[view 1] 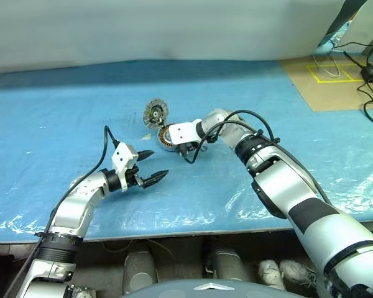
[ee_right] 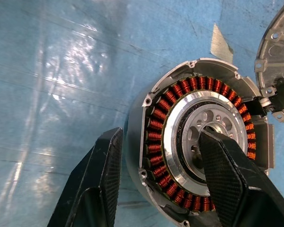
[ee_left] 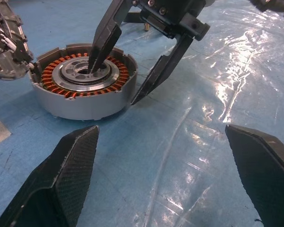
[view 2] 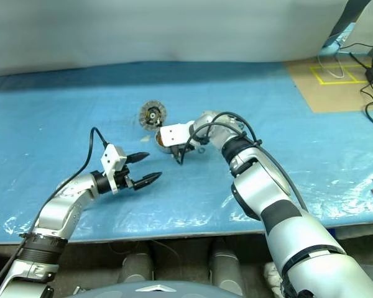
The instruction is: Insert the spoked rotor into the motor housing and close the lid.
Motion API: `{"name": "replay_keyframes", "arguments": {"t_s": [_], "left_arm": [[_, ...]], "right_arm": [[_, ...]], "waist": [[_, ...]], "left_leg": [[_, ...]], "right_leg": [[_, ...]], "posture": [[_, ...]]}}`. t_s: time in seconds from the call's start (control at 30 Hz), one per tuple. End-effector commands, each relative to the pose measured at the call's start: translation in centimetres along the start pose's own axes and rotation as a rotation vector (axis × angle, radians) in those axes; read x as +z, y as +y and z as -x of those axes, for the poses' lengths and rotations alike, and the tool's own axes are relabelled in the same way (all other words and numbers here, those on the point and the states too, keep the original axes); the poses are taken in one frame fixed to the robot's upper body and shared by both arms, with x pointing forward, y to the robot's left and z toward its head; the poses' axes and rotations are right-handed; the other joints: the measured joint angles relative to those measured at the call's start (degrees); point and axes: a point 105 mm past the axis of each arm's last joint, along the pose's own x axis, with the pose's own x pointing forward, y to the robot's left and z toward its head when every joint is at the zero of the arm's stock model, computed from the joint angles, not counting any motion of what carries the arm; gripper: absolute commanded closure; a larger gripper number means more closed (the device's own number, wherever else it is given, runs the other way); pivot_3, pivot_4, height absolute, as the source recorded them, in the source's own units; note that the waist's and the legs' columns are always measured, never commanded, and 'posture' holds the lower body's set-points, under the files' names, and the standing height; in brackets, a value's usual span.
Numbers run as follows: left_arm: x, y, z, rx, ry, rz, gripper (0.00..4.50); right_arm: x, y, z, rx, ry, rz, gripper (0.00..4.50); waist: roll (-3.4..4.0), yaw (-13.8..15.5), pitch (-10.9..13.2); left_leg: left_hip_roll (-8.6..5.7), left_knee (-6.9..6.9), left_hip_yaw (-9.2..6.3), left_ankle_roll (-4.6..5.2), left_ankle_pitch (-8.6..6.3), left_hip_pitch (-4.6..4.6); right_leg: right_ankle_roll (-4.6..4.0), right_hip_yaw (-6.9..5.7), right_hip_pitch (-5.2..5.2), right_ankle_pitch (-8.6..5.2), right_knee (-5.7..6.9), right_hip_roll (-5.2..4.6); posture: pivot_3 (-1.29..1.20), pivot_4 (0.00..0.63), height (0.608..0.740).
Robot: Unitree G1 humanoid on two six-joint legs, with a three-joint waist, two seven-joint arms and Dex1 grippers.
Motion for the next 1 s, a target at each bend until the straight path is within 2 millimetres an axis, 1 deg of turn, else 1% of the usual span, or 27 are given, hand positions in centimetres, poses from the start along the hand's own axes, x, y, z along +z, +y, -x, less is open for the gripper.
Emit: {"name": "replay_keyframes", "arguments": {"t_s": [0.03, 0.13, 0.23, 0.33, 0.43, 0.57, 0.7, 0.83, 0.87, 0.93, 1.0], "left_arm": [[0.5, -0.2, -0.1, -0.009, -0.015, -0.022, 0.0], [0.5, -0.2, -0.2, -0.01, -0.017, -0.018, 0.0], [0.3, -0.4, -0.2, -0.024, -0.008, -0.015, 0.0], [0.1, -0.6, -0.2, -0.04, 0.001, -0.012, 0.0], [0.1, -0.8, -0.4, -0.06, 0.006, -0.011, 0.0], [0.1, -0.9, -0.7, -0.079, 0.007, -0.009, 0.0], [0.2, -0.9, -0.9, -0.093, 0.011, -0.012, 0.0], [0.5, -0.7, -1.0, -0.1, 0.01, -0.016, 0.0], [0.5, -0.7, -1.0, -0.102, 0.01, -0.017, 0.0], [0.6, -0.7, -0.9, -0.105, 0.01, -0.018, 0.0], [0.6, -0.7, -0.9, -0.107, 0.011, -0.019, 0.0]], "right_arm": [[0.1, 2.8, 0.2, 0.104, -0.03, -0.1, 1.94], [0.8, 4.9, 1.6, 0.127, -0.069, -0.197, 1.94], [0.5, 6.5, 2.7, 0.116, -0.029, -0.256, 1.94], [0.0, 7.6, 3.4, 0.114, 0.037, -0.324, 1.94], [-0.1, 8.4, 3.7, 0.128, 0.073, -0.376, 1.94], [-0.1, 8.8, 3.9, 0.126, 0.091, -0.403, 1.94], [-0.1, 8.4, 4.2, 0.09, 0.086, -0.384, 1.94], [0.7, 7.1, 5.3, 0.047, 0.012, -0.359, 1.94], [1.0, 6.8, 5.6, 0.027, -0.01, -0.329, 1.94], [1.5, 6.8, 6.6, 0.018, -0.057, -0.244, 1.94], [1.6, 6.9, 7.4, 0.016, -0.088, -0.235, 1.94]], "waist": [[0.0, 0.1, 0.0], [-0.03, 0.33, -0.01], [-0.02, 0.33, -0.01], [-0.02, 0.3, -0.01], [-0.02, 0.33, -0.01], [-0.02, 0.37, -0.01], [-0.02, 0.42, -0.01], [-0.02, 0.42, -0.01], [-0.02, 0.41, -0.01], [-0.02, 0.34, -0.01], [-0.02, 0.36, -0.01]], "left_leg": [[0.0, -0.01, 0.0, 0.03, 0.02, -0.02], [-0.01, -0.07, -0.05, 0.13, 0.13, 0.0], [-0.01, -0.16, -0.05, -0.05, 0.22, 0.06], [-0.03, -0.17, -0.05, -0.24, 0.12, 0.12], [-0.06, -0.16, -0.04, -0.23, 0.12, 0.22], [-0.07, -0.18, -0.03, -0.25, 0.13, 0.37], [-0.09, -0.2, -0.04, -0.26, 0.13, 0.35], [-0.1, -0.22, -0.04, -0.26, 0.13, 0.34], [-0.1, -0.22, -0.03, -0.26, 0.13, 0.34], [-0.1, -0.22, -0.03, -0.26, 0.13, 0.32], [-0.1, -0.22, -0.03, -0.26, 0.13, 0.23]], "right_leg": [[0.0, -0.02, 0.02, 0.0, -0.02, -0.01], [0.02, -0.06, 0.06, 0.01, -0.04, 0.0], [0.03, -0.05, 0.07, 0.01, -0.05, 0.01], [0.04, -0.01, 0.09, 0.01, -0.06, 0.01], [0.04, 0.03, 0.3, 0.01, -0.05, -0.01], [0.05, 0.05, 0.37, 0.0, -0.07, -0.02], [0.05, 0.04, 0.36, 0.0, -0.16, -0.03], [0.05, 0.04, 0.33, 0.0, -0.17, -0.03], [0.05, 0.04, 0.32, 0.0, -0.16, -0.03], [0.05, 0.04, 0.29, 0.0, -0.16, -0.03], [0.05, 0.04, 0.2, 0.0, -0.16, -0.03]], "posture": [[0.0, 0.15, 0.74], [0.0, 0.15, 0.74], [0.0, 0.15, 0.74], [0.0, 0.15, 0.74], [0.0, 0.15, 0.74], [0.0, 0.15, 0.74], [0.0, 0.15, 0.74], [0.0, 0.15, 0.74], [0.0, 0.15, 0.74], [0.0, 0.15, 0.74], [0.0, 0.15, 0.74]]}}
